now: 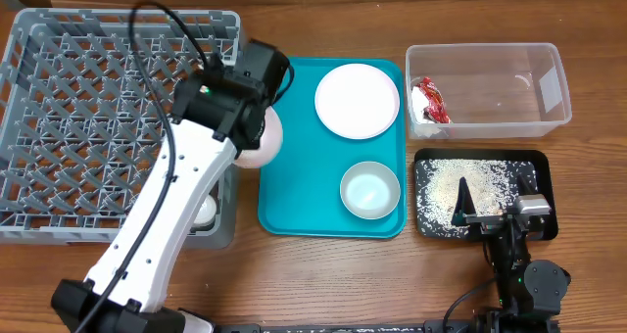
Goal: Sort waste into correct bins and load items into the dishwasher
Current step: 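Lift the pink bowl and lower it into the dish rack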
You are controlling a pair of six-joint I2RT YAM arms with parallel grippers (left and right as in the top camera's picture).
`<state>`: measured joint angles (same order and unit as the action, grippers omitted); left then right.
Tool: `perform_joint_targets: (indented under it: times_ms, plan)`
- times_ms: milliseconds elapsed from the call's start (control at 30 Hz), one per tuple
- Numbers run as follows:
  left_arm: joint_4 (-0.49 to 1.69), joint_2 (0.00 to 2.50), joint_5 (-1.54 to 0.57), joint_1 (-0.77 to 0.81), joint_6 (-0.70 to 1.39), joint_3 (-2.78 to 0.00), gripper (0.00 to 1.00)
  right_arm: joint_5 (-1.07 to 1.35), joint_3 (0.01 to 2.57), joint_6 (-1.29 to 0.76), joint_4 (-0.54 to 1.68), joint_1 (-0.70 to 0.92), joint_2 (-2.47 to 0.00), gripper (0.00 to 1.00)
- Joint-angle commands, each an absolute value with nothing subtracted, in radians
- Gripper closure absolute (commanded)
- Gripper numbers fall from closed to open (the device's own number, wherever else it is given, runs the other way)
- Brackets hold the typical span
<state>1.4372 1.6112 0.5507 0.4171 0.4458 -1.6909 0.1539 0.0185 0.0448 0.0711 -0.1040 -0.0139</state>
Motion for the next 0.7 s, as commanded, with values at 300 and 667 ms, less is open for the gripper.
perform_joint_targets:
  times_ms: [300,667]
  plan:
    - [1.420,1.679,1.165,0.366,0.465,-1.721,0.96,0.159,0.008,0.046,0.065,-0.107,-0.003,0.00]
    - [1.384,1.963,1.405,0.278,0.521,-1.721,0.96,0.159,0.008,0.046,0.065,-0.107,-0.003,0.00]
